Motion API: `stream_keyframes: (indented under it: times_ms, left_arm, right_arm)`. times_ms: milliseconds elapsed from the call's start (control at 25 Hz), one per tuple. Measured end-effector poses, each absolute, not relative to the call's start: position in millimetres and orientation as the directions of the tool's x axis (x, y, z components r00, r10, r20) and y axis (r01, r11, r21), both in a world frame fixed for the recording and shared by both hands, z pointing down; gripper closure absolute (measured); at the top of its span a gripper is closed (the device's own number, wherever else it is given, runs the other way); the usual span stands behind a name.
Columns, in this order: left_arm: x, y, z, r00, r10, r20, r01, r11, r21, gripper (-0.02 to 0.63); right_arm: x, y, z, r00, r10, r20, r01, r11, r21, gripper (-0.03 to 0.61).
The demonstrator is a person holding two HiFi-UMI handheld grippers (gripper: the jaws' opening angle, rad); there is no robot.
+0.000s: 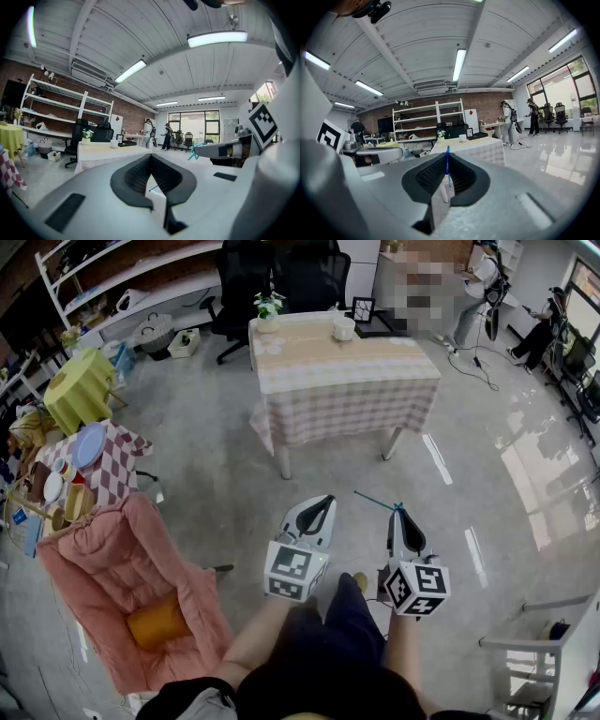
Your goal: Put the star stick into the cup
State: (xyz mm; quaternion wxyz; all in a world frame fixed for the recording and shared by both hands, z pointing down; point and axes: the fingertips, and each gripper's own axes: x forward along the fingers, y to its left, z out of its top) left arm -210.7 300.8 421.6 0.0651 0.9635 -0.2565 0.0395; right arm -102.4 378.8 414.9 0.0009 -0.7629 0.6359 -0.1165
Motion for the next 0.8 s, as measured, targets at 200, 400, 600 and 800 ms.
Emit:
stream_keyframes:
  times_ms: [200,400,600,800]
  left_arm:
    - [-210,300,429,0.866,-0.484,0.125,-0.496,-0.862,0.105,0.604]
    - [-202,288,429,0.862,-0.491,0.127,-0.503,-0.859,0.093,0.604]
    - [-188,269,428,0.863,-0.489,0.126,-0.500,-0.862,0.085,0.604]
    - [-168,245,431,0.860,-0.490,0.142,-0.504,-0.859,0.092,0.604]
  right_arm:
    - [-102,378,415,0.163,-0.973,0.164,-0.967,-0.190,-0.170,0.561]
    - [-93,362,413,0.151,-0.976,0.159,-0.970,-0.177,-0.167,0.561]
    - [-83,336,412,0.140,-0.979,0.148,-0.971,-0.165,-0.174,0.561]
    - [-67,311,412,0.126,-0.980,0.153,-0.970,-0.154,-0.186,0.561]
